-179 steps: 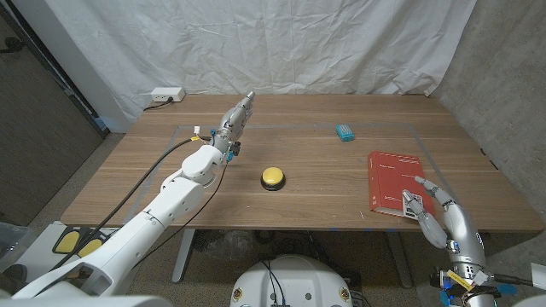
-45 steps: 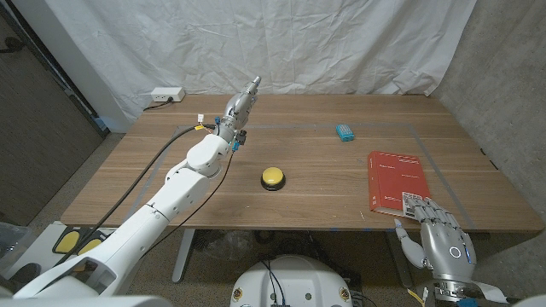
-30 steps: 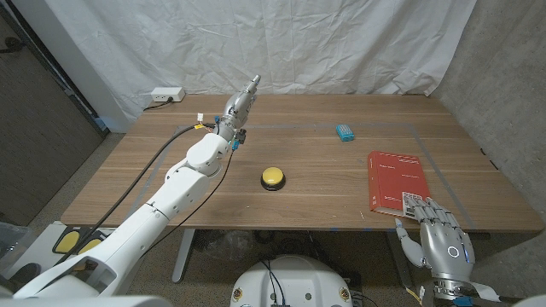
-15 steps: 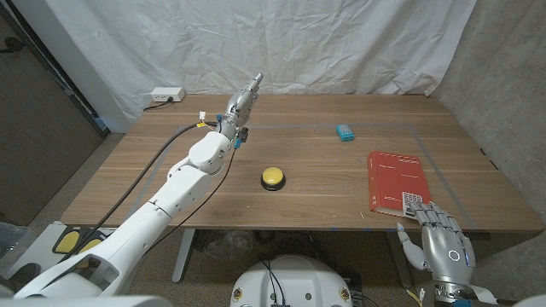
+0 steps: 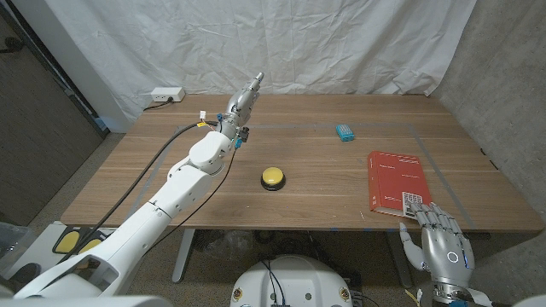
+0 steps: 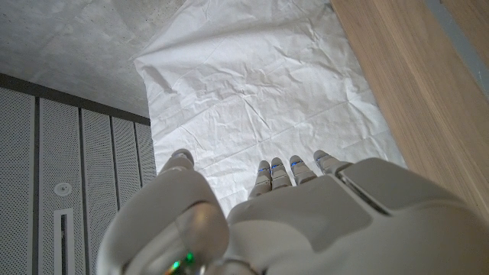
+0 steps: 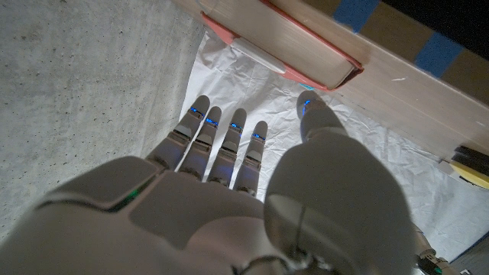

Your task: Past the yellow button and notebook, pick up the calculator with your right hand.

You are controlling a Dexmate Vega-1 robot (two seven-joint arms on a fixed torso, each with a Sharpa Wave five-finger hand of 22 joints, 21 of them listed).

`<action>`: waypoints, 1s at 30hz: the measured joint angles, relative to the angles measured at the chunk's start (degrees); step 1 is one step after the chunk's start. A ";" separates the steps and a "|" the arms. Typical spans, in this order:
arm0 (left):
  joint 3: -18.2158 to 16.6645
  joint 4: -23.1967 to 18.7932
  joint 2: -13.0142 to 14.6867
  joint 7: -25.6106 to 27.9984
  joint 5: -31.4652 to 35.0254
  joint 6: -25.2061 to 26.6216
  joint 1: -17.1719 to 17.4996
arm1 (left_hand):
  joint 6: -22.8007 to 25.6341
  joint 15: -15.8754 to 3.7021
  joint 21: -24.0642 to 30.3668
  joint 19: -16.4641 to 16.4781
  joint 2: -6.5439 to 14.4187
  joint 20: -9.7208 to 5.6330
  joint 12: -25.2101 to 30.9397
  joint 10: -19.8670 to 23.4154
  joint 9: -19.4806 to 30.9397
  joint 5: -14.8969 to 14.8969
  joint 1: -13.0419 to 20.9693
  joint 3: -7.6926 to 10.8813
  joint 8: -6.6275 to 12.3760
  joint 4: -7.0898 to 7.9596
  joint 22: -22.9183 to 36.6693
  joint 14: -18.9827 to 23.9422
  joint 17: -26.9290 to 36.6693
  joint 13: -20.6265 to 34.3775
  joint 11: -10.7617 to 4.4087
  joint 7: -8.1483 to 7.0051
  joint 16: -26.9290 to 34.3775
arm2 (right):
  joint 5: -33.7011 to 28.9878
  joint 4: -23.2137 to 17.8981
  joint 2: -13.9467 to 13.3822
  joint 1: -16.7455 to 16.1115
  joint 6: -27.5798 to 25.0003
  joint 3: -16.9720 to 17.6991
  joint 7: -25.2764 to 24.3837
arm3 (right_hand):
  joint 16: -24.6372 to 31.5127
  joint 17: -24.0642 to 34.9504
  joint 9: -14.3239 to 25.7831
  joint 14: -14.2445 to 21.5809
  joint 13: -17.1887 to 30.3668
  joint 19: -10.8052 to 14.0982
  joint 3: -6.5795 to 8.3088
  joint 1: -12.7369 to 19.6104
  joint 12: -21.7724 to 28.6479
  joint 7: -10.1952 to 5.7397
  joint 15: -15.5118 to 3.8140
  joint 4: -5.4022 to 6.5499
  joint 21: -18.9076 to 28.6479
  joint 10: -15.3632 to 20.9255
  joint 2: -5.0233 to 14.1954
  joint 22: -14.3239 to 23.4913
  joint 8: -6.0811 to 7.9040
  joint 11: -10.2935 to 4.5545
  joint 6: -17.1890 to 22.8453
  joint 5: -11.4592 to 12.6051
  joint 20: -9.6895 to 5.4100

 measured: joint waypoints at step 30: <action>-0.64 -1.70 0.66 0.29 -0.31 0.58 0.31 | 0.00 0.00 0.00 0.01 0.30 0.00 0.00 -0.20 0.00 0.00 -0.30 -0.42 0.00 0.05 0.00 0.01 -0.01 0.00 -0.20 0.00 0.00 | -8.28 6.89 10.04 2.23 7.76 5.75 -0.04 | 0.44 1.59 0.52 0.00 1.84 0.00 -0.72 0.74 1.33 -1.14 0.00 0.73 -0.63 -0.31 0.32 0.27 1.22 -0.91 1.30 1.02 0.01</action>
